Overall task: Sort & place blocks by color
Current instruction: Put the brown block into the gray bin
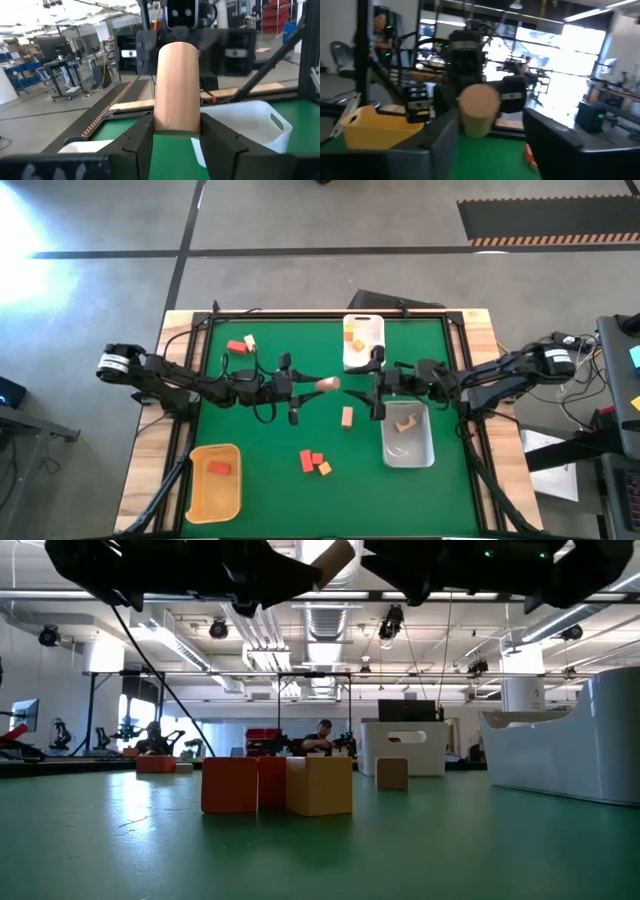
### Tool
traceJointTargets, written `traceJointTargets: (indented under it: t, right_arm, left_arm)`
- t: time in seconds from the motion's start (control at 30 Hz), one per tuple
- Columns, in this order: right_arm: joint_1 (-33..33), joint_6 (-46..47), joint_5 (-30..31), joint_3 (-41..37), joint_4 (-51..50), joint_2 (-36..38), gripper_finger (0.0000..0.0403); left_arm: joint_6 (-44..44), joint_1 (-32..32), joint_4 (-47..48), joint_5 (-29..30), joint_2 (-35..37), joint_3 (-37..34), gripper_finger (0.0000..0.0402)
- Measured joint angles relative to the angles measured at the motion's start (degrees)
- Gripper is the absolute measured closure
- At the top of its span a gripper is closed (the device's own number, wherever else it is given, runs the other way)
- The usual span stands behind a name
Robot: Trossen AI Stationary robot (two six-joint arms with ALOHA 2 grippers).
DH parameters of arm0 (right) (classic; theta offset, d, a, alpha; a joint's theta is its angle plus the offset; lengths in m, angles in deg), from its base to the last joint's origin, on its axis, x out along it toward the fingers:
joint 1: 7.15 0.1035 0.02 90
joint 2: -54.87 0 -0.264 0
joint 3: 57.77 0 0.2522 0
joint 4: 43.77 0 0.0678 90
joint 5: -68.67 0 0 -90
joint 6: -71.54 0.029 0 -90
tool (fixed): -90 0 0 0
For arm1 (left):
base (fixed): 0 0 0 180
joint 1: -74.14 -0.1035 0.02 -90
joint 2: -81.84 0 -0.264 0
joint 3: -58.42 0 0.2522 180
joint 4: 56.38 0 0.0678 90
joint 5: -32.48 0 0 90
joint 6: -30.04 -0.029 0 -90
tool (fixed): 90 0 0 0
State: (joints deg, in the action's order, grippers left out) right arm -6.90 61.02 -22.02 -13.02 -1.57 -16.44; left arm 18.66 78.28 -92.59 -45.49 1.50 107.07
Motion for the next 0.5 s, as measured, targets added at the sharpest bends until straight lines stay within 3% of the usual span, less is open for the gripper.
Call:
traceJointTargets:
  t: [0.27,0.5]
  right_arm:
    - [0.0,-0.9,-0.9,6.8,0.0,-6.5,0.0095]
    - [0.0,-1.8,-0.9,10.2,0.1,-10.6,0.0109]
  left_arm:
    - [0.0,0.0,-0.7,-0.1,-0.1,-0.1,0.0283]
    - [0.0,0.0,-1.2,-0.2,-0.1,-0.4,0.0283]
